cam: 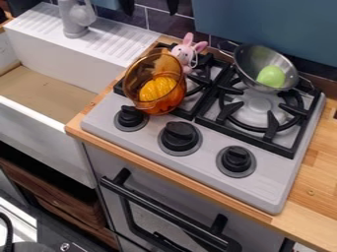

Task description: Moved the pot to the right

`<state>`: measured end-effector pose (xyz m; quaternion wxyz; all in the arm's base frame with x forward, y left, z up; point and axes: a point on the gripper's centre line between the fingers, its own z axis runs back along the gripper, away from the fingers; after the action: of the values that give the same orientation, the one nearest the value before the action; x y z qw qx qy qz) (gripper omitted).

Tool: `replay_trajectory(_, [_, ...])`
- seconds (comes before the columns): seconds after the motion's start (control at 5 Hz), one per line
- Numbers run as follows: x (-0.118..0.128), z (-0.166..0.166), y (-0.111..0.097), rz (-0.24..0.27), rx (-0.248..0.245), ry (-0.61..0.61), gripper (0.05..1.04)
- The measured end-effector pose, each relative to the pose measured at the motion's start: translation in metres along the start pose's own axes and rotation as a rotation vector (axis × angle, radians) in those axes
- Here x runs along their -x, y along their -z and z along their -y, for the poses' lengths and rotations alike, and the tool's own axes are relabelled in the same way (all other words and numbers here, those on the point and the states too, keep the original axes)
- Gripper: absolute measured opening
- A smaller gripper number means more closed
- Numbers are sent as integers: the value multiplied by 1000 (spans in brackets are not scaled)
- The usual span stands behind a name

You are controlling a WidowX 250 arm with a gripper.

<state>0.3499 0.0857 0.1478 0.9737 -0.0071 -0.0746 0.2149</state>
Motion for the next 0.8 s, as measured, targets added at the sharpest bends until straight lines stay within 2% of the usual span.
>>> replay_trajectory(0.2, [3,1,15,-39,-11,-4,997])
replay_trajectory(0.4, [0,26,17,20,-28,-10,997])
replay_trajectory(0.6, [-2,57,29,27,-42,2,997])
replay_trajectory(0.8, [-8,72,21,58,-21,-48,997])
